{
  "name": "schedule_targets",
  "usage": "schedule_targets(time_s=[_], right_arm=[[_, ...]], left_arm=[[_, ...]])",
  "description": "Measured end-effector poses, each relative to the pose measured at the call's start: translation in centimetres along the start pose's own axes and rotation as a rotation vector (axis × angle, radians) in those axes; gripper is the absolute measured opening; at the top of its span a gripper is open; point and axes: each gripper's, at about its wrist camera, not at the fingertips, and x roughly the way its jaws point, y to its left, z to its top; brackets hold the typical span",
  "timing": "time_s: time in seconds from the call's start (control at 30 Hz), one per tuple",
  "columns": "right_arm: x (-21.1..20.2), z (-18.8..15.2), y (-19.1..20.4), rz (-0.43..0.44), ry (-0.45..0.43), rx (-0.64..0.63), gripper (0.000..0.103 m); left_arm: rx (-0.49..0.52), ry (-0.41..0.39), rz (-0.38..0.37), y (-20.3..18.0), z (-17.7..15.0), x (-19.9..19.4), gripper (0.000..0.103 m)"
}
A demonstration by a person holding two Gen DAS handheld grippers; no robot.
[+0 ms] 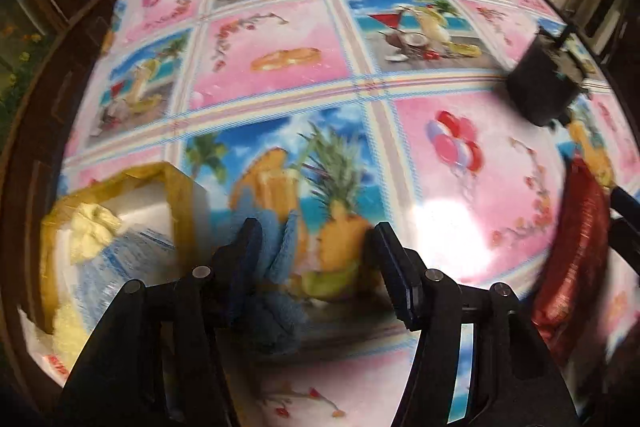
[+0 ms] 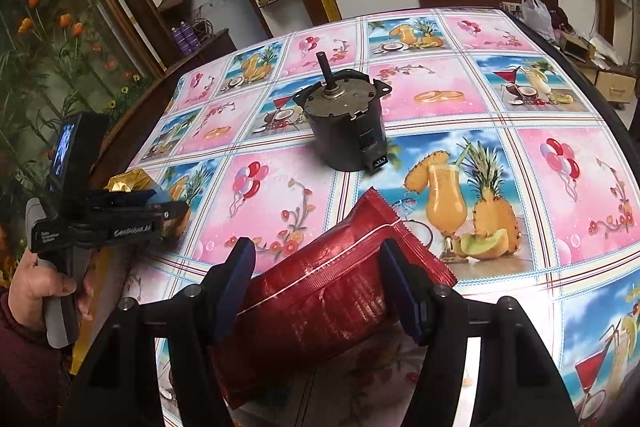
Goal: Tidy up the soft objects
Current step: 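Grasp the blue knitted glove with the left tool while the right tool holds the red bag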
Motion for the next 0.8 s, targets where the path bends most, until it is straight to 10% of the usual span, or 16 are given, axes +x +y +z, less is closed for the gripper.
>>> schedule_targets(time_s=[0.13, 0.27, 0.43, 0.57, 0.7, 0.8], right_arm=[[-0.2, 0.0, -0.4, 0.006, -0.006, 0.02, 0.065], [-0.4, 0.0, -0.5, 0.007, -0.014, 0.026, 0.065], [-0.3, 0.0, -0.4, -0.004, -0.012, 0.022, 0.065], [-0.6, 0.1, -0.8, -0.017, -0.029, 0.038, 0.065], [-0.5, 0.2, -1.8, -0.016, -0.022, 0.081, 0.065], [-0.3, 0.2, -2.3, -0.014, -0.009, 0.106, 0.065]], left_arm=[[-0.021, 0.021, -0.378, -0.9, -1.5, -3.2, 0.057], [-0.023, -0.092, -0.216, -0.7, -2.1, -5.3, 0.057], [0.08, -0.102, 0.117, -1.0, -2.3, -2.1, 0.058], [0.148, -0.073, 0.228, -1.8, -2.3, -0.5, 0.061], [0.179, -0.05, 0.159, -2.3, -2.6, -1.4, 0.053], [0.152, 0.006, -0.028, -2.8, -2.7, -2.3, 0.01]])
